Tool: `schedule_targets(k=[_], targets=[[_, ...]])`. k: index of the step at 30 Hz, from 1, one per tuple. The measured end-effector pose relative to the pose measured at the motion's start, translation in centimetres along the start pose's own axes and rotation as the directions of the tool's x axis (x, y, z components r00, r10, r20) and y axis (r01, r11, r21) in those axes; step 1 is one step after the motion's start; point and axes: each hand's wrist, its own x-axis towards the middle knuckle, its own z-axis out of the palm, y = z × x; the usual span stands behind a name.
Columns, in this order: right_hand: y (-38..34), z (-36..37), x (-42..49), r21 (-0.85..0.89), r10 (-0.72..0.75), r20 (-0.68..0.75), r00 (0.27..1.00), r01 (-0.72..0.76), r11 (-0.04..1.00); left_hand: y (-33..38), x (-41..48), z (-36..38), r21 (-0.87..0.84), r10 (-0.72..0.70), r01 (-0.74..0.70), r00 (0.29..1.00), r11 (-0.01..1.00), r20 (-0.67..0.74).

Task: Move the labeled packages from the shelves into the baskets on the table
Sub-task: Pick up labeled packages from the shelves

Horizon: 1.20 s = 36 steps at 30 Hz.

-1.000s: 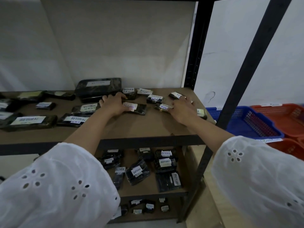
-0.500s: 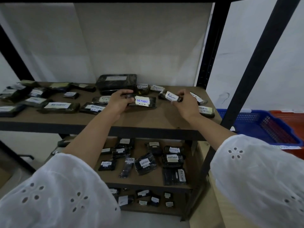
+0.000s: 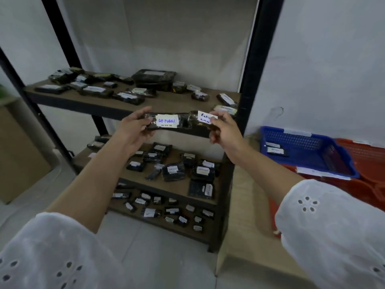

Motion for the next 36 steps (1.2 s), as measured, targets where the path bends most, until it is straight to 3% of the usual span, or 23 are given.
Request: schedule_targets(k=[5, 10, 22, 30, 36], targets=[[0.5, -6.6, -6.0, 0.027, -0.029, -0.134, 0.991, 0.033, 0.999, -3.4, -8.1, 5.0, -0.101, -0.119, 0.128, 0.989, 0.987, 0.086], [1.6, -14.4, -8.5, 0.029, 0.005, -0.296, 0.955, 0.004, 1.000, -6.7, -11.9, 12.0, -0.074, -0.181, 0.196, 0.969, 0.978, 0.171], [5.5, -29.9, -3.9, 0.167, 0.197, -0.498, 0.845, -0.129, 0.977, -15.2, -4.1, 27.4, -0.045, -0.343, 0.375, 0.886, 0.926, 0.313], [8.4, -36.0, 4.8, 0.154, 0.266, -0.501, 0.824, -0.217, 0.964, -19.1, 4.9, 33.9, -0.007, -0.413, 0.430, 0.873, 0.903, 0.260], [11.7, -37.0, 11.4, 0.229, 0.526, -0.353, 0.774, -0.473, 0.851, -21.2, 9.1, 34.9, 0.050, -0.449, 0.449, 0.870, 0.892, 0.202]])
